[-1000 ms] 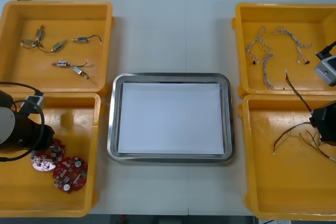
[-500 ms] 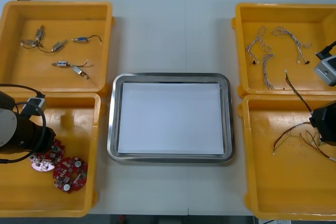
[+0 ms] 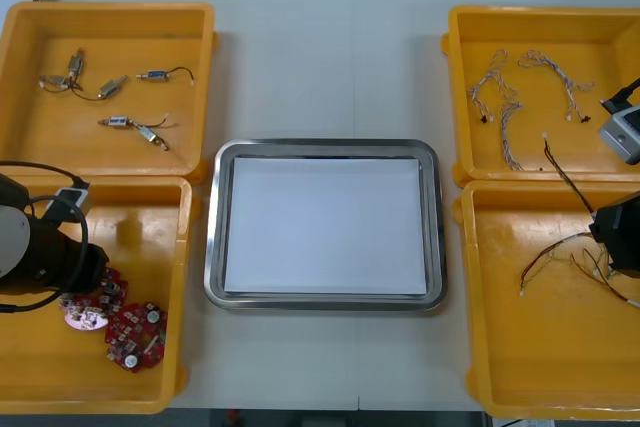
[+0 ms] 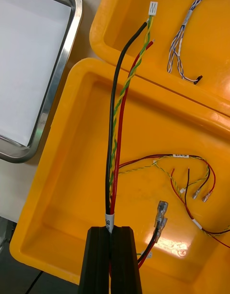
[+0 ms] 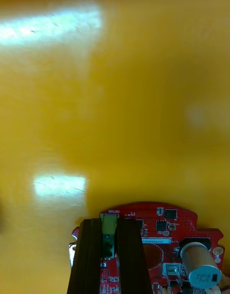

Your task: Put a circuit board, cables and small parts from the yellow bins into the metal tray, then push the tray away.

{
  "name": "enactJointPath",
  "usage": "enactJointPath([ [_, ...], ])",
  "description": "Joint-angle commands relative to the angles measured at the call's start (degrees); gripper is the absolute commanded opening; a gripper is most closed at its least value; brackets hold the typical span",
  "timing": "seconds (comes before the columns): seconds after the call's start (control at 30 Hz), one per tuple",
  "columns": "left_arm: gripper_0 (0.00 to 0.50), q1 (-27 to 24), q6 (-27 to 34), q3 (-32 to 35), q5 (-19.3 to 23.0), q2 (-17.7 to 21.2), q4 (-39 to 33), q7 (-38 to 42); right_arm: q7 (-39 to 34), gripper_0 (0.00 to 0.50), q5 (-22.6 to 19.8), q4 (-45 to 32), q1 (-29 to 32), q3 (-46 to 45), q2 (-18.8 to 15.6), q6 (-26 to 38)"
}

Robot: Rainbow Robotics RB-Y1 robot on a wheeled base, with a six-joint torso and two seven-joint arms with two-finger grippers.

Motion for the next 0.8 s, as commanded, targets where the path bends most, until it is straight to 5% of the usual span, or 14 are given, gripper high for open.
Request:
enactJointPath([
  [0.03, 0.000, -2.54, 2.88, 2.00, 1.69, -0.15, -1.42, 1.19, 1.51, 0.000, 0.46, -0.92, 0.82, 0.68, -2.21, 0.20],
  [0.43, 0.000, -5.26, 3.14, 4.20, 9.33, 4.50, -2.83, 1.28, 1.51, 0.000, 0.46, -0.92, 0.82, 0.68, -2.21, 0.20],
  [0.8, 0.000, -8.60, 9.56, 8.24, 11.62, 5.73, -9.16, 1.45, 1.51, 0.000, 0.46, -0.92, 0.82, 0.68, -2.21, 0.20],
])
